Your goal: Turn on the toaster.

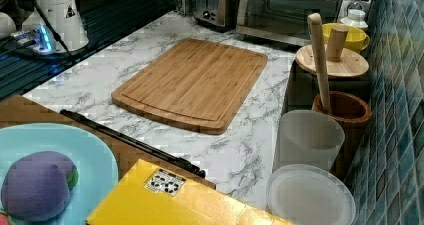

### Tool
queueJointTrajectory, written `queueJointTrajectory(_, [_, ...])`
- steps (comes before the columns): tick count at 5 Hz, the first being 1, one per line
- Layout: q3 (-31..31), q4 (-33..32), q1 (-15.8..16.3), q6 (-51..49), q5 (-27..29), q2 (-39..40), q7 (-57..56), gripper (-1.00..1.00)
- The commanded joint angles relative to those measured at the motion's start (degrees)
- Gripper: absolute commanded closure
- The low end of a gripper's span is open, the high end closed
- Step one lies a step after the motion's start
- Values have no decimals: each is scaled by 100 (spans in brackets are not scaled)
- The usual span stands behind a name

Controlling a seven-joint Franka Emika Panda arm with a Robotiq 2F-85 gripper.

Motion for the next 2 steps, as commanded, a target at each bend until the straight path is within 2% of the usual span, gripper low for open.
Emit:
queueJointTrajectory(1, [815, -735, 518, 22, 419, -516, 471, 100])
queueJointTrajectory(2, [953, -686, 565, 68, 466, -474, 642, 100])
